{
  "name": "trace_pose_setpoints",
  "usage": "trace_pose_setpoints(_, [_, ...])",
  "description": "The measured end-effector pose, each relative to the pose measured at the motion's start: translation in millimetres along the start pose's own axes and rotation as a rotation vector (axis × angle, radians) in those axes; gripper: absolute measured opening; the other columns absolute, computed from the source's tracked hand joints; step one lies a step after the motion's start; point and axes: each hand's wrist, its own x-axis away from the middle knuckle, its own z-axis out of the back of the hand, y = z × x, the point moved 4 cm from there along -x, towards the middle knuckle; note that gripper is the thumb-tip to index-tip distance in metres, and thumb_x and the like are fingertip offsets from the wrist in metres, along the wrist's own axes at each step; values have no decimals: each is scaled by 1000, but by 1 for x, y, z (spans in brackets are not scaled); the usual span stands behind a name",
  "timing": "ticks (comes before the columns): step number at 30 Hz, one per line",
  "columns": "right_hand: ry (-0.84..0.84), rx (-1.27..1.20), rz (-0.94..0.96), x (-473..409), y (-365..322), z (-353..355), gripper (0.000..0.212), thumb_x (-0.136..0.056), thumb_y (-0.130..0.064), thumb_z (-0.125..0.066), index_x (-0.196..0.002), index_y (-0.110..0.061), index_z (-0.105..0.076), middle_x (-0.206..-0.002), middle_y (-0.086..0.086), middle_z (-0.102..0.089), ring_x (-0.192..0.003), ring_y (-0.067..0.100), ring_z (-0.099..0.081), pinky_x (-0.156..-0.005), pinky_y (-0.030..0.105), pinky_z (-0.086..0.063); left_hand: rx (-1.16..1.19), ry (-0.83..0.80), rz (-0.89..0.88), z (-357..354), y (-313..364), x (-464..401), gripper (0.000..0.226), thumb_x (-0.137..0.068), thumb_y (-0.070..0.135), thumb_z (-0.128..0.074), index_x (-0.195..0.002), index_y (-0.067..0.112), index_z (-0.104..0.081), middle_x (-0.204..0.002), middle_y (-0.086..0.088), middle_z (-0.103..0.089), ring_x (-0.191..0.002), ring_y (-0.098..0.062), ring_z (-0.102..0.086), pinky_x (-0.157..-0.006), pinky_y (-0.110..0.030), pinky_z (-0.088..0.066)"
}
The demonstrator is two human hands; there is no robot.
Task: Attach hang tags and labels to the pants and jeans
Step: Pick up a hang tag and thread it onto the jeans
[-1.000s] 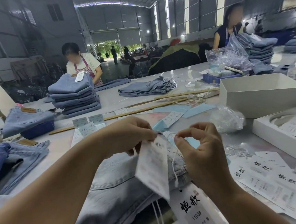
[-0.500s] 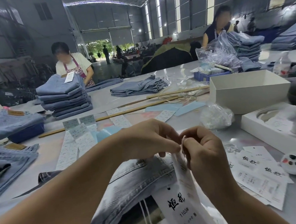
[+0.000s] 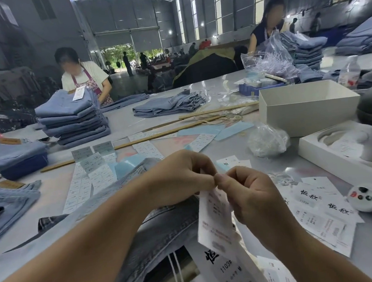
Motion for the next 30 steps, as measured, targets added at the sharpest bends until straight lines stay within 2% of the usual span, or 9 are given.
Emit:
trace_pose_setpoints(3, [-100,-5,-24,1,2,0,24,-93,-18,-62,-72,-6,-66,-44,-12,-49,-36,1,-45,-39,9,-34,23,-120,12,-1,-4,4,12,-86,22,-67,-78,29,-71,-75,8,-72,-68,-5,-68,-57,-16,-50])
trace_pose_setpoints(9, [-153,41,-76,2,5,6,20,-94,-11,-61,-78,-10,-71,-42,-14,-53,-34,-1,-48,-38,6,-34,96,-150,8,-7,-13,3,16,-84,17,-67,-87,33,-68,-83,5,-74,-75,-11,-73,-61,-20,-52])
trace_pose_setpoints(15, [29,-61,-80,1,11,17,38,-92,-2,-53,-58,-15,-63,-44,-7,-49,-34,1,-39,-36,12,-31,243,-215,52,-13,-20,4,73,-77,13,-68,-140,34,-37,-98,3,-76,-87,-20,-74,-77,-41,-61])
trace_pose_setpoints(17, [62,-51,-69,1,12,16,34,-92,-3,-55,-60,-12,-62,-45,-6,-49,-36,1,-40,-37,12,-32,238,-241,57,-14,-20,5,78,-82,10,-70,-147,30,-31,-100,3,-76,-90,-19,-74,-82,-44,-60])
trace_pose_setpoints(21, [111,8,-29,2,12,15,28,-88,-3,-59,-61,-11,-60,-49,0,-52,-37,2,-40,-38,12,-32,217,-263,33,-15,-16,5,36,-80,13,-67,-113,26,-61,-100,-2,-76,-91,-24,-74,-86,-50,-58])
trace_pose_setpoints(23, [122,25,-26,2,12,15,25,-87,-3,-58,-62,-9,-57,-54,6,-57,-37,2,-41,-37,12,-32,232,-250,28,-15,-14,6,34,-76,14,-61,-109,21,-65,-102,-6,-75,-93,-27,-73,-87,-52,-57])
trace_pose_setpoints(26, [102,59,-38,3,13,13,25,-88,-3,-58,-63,-6,-57,-51,1,-56,-36,2,-41,-37,12,-31,243,-228,22,-15,-14,6,30,-76,14,-57,-102,23,-67,-99,-6,-75,-90,-28,-73,-86,-54,-57])
trace_pose_setpoints(28, [78,134,-26,3,14,11,23,-89,-11,-64,-66,-9,-64,-56,1,-62,-43,9,-52,-42,21,-42,231,-205,31,-16,-16,5,29,-75,16,-57,-102,19,-66,-98,-7,-75,-89,-29,-73,-86,-56,-56])
trace_pose_setpoints(30, [77,233,-16,3,13,10,21,-89,-23,-68,-70,-15,-71,-66,3,-70,-63,24,-66,-60,37,-55,225,-186,35,-17,-17,4,31,-73,18,-57,-103,16,-66,-98,-10,-75,-90,-31,-73,-87,-60,-54])
